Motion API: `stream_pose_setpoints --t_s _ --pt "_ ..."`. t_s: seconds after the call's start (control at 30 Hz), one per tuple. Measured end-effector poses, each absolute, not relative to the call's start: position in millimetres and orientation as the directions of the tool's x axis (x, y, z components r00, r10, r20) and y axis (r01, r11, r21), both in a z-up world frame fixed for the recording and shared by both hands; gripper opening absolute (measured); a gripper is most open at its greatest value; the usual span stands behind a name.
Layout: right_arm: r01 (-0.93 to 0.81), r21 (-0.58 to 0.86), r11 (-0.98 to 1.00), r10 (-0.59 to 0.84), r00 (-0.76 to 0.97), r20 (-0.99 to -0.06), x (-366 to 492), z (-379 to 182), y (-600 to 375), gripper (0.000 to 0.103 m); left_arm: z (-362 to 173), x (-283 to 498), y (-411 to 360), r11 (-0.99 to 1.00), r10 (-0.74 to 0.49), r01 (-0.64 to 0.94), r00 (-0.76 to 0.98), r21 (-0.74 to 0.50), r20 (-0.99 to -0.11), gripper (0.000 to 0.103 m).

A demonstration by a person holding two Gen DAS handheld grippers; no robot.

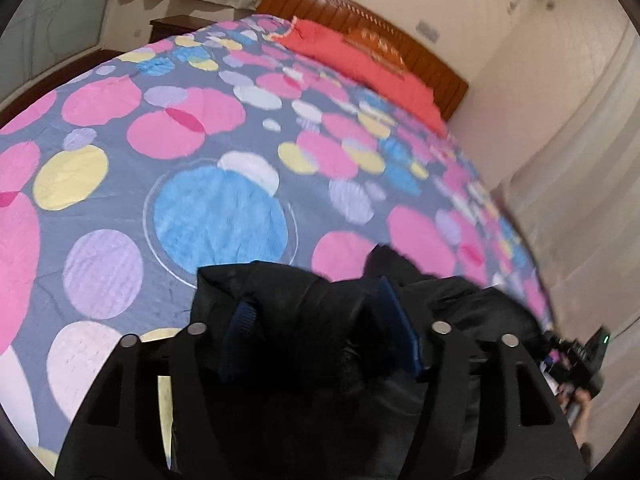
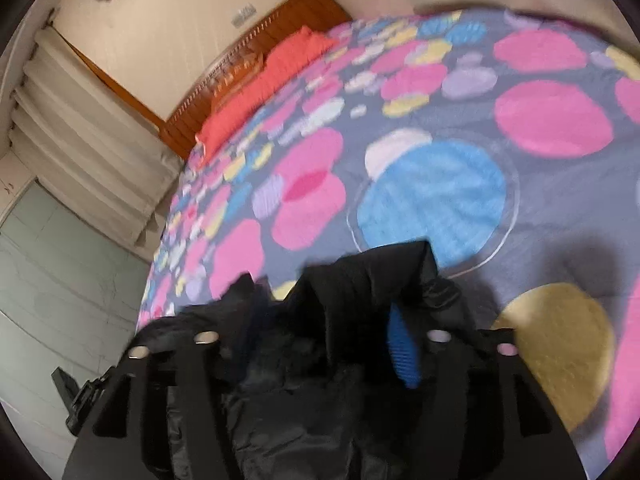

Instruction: Fold large clothes

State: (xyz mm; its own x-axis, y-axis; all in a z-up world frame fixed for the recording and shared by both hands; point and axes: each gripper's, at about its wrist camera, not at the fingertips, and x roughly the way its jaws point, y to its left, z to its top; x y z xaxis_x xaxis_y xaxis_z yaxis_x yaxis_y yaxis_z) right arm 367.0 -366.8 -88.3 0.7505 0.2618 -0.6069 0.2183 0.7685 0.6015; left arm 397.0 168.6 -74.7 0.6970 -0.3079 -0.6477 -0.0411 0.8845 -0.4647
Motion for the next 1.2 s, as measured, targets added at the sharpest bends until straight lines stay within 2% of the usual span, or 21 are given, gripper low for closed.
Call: stream_pose_setpoints --t_s 0.1,0.23,0.33,0.47,0.53,0.63,0.77,0.8,0.9,1.1,1.2 --pt "0.180 0.576 0.797 0.240 0.781 -0.576 352 -69 -358 0.068 -54 380 167 0.897 -0.270 -0.031 0.751 -0.441 -0.603 0.074" --pt "0.136 0.492 0.860 0.219 0.772 -0.597 345 -58 -328 0.068 -35 358 150 0.947 -0.190 0.000 0.807 -0.322 -0.559 0.078" --pt "0.088 0.383 0.920 0.187 0.759 -0.624 348 -59 -292 0.068 -42 350 116 0.961 -0.232 0.090 0.775 -0.261 -0.588 0.078" --pt "0.008 0.260 0.965 0.173 0.728 -0.663 364 -71 -236 0.068 -71 349 60 0.974 -0.228 0.180 0.729 -0.140 -0.646 0.078" --pt "-0.033 0.204 0.978 0.165 0.724 -0.670 373 -75 -212 0.068 -85 357 38 0.978 -0.202 0.189 0.717 -0.093 -0.668 0.078" --pt "-0.076 0.111 0.991 0.131 0.719 -0.682 388 -82 -182 0.068 -98 374 19 0.979 -0.196 0.182 0.709 -0.093 -0.677 0.078" --pt "-0.095 -0.001 0.995 0.066 0.694 -0.717 406 -103 -158 0.068 -115 396 7 0.989 -0.129 0.137 0.694 -0.046 -0.708 0.078" --pt "-0.092 -0.026 0.995 0.043 0.678 -0.734 410 -112 -155 0.068 -123 402 5 0.991 -0.110 0.127 0.680 -0.031 -0.724 0.082" --pt "-0.075 -0.014 0.997 0.038 0.637 -0.770 420 -135 -158 0.068 -139 411 2 0.993 -0.088 0.120 0.654 -0.011 -0.751 0.087" --pt "-0.050 0.003 0.999 0.034 0.637 -0.770 425 -147 -159 0.069 -160 422 -8 0.993 -0.036 0.107 0.653 0.045 -0.756 0.088" --pt "-0.059 0.023 0.998 0.055 0.632 -0.773 422 -138 -162 0.069 -153 421 -2 0.992 -0.075 0.129 0.628 0.009 -0.775 0.087"
